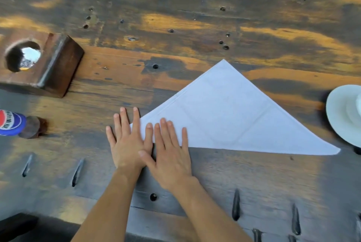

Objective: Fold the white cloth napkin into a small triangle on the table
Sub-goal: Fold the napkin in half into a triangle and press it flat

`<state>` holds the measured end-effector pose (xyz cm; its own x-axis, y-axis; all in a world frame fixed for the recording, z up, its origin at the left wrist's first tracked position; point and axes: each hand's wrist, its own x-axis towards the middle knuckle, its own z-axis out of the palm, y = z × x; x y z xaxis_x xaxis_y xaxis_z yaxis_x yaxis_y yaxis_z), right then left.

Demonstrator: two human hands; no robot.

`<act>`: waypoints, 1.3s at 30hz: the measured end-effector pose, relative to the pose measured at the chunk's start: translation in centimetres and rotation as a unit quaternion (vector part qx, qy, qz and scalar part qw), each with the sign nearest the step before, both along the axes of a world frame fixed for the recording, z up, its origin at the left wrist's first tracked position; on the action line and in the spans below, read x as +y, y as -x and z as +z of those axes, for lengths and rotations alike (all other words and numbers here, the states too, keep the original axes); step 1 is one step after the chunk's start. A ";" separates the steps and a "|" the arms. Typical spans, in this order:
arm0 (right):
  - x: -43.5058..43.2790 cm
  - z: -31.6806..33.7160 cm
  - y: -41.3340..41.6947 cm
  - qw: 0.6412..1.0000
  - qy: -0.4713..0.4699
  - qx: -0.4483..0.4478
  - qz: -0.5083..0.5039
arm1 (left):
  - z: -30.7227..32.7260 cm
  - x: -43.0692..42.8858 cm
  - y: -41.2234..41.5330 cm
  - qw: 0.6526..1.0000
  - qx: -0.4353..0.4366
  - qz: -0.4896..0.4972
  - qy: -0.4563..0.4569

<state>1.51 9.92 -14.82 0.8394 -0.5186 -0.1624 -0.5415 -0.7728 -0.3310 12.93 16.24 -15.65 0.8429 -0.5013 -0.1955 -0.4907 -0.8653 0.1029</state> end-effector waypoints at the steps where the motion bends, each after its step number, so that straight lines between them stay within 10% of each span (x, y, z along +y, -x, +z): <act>1: -0.3 -0.1 0.6 1.000 0.000 0.008 0.001 | 0.0 0.0 0.0 1.000 0.004 0.002 0.005; 35: -17.1 0.7 29.6 0.932 0.004 0.087 -0.353 | 1.5 -0.7 1.1 0.998 -0.006 0.020 0.063; 39: -17.0 0.4 29.5 0.931 0.023 0.088 -0.355 | 2.2 -3.8 7.1 0.988 -0.053 -0.091 0.114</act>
